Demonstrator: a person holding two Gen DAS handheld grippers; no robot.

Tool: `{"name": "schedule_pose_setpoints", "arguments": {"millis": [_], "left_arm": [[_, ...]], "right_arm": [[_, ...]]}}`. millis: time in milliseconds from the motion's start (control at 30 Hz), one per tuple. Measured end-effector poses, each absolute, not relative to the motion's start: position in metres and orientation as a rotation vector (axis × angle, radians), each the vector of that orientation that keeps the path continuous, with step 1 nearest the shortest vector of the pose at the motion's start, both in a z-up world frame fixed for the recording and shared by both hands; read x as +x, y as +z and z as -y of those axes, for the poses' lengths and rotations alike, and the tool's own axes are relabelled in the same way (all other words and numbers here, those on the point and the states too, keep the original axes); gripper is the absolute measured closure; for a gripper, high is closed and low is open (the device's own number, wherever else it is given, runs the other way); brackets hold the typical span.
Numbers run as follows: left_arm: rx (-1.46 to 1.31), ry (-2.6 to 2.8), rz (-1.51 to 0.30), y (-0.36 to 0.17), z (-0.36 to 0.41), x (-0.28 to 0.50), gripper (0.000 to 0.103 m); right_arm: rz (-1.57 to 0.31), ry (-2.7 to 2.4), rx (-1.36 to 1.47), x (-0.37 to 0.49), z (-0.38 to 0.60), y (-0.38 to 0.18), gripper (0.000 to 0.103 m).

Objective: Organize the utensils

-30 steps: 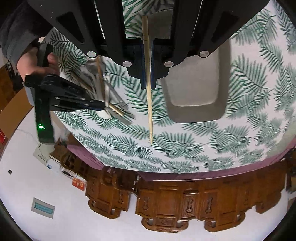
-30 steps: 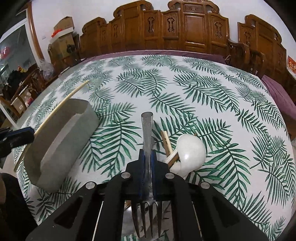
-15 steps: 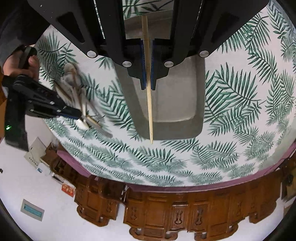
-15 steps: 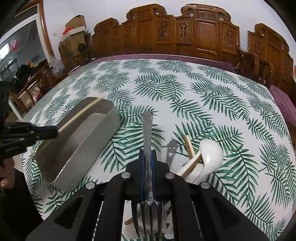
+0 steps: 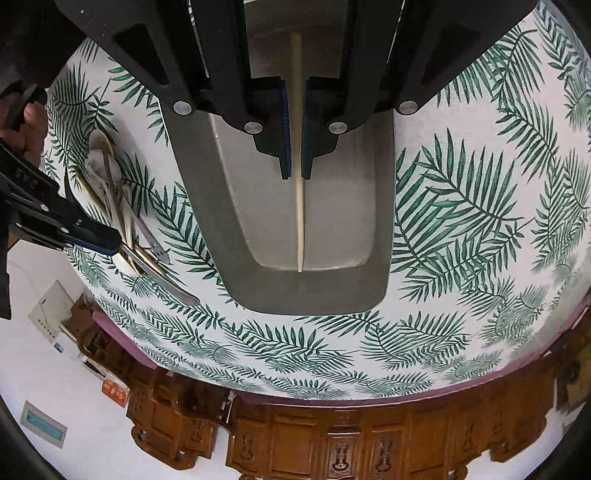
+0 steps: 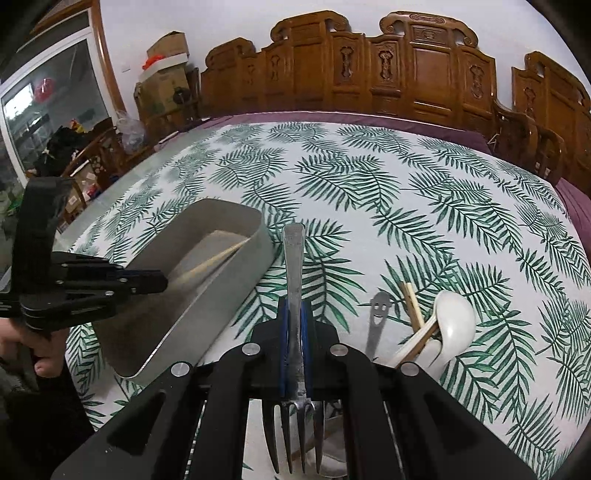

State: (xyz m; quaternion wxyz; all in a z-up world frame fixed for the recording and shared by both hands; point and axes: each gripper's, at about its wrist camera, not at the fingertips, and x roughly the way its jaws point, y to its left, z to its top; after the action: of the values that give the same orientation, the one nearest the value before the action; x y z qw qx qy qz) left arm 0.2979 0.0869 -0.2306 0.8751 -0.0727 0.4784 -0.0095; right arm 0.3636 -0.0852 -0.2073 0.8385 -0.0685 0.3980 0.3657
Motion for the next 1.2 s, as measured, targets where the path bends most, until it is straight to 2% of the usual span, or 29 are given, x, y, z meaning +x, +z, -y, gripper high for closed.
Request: {"name": "schedule_pose_setpoints", "arguments": {"millis": [600,1200], "left_arm": [[-0.139,0.021,-0.864,-0.178,-0.117,0.279,0.098],[-0.165,0.094,-0.812,-0.161,-0.157,0.264,0.098]], "right_arm": [[-0.799,0.844,-0.178,0.329,0.019,-0.171,0.095],[-0.929,0.753,-0.143,0.339,-0.059,-0.214,0.095]]}}
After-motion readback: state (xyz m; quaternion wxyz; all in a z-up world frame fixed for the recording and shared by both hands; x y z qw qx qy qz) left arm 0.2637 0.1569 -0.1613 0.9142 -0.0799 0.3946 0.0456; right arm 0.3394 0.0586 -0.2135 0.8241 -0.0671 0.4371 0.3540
